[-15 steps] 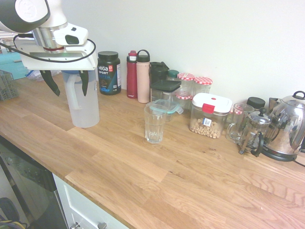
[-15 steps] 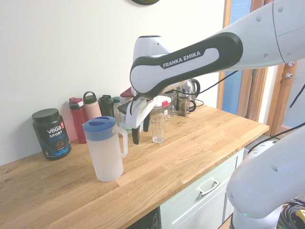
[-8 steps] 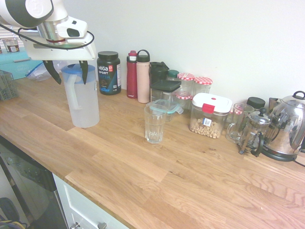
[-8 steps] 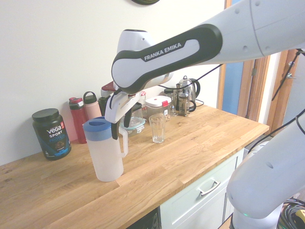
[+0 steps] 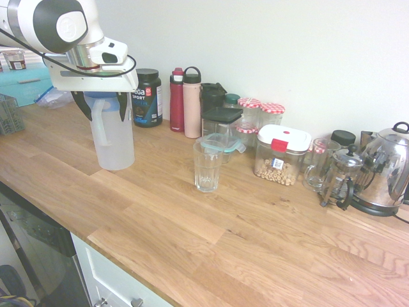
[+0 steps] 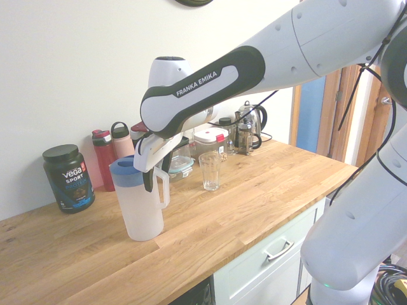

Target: Pour me some water

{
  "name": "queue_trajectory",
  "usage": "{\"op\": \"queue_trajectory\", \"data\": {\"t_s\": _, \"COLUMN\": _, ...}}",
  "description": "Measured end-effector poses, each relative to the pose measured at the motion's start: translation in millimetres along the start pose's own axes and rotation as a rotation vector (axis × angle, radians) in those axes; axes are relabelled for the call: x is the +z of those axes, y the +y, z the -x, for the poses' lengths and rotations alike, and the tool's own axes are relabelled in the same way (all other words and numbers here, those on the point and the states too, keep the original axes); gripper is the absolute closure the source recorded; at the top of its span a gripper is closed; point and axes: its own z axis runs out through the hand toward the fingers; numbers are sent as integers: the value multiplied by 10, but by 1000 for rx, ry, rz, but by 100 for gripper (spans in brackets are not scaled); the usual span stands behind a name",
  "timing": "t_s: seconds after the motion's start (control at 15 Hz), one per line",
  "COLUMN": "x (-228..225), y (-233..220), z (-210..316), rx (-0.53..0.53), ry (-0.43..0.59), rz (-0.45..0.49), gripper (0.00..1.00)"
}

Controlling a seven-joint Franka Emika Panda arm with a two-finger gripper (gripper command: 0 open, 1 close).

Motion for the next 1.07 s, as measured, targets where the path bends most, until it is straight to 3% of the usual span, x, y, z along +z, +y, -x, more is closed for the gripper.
{"op": "queue_trajectory", "data": {"t_s": 1.07, "x": 112, "y": 25, "z": 65, "rx": -5, "ry": -21, "rz": 15, "gripper": 100}}
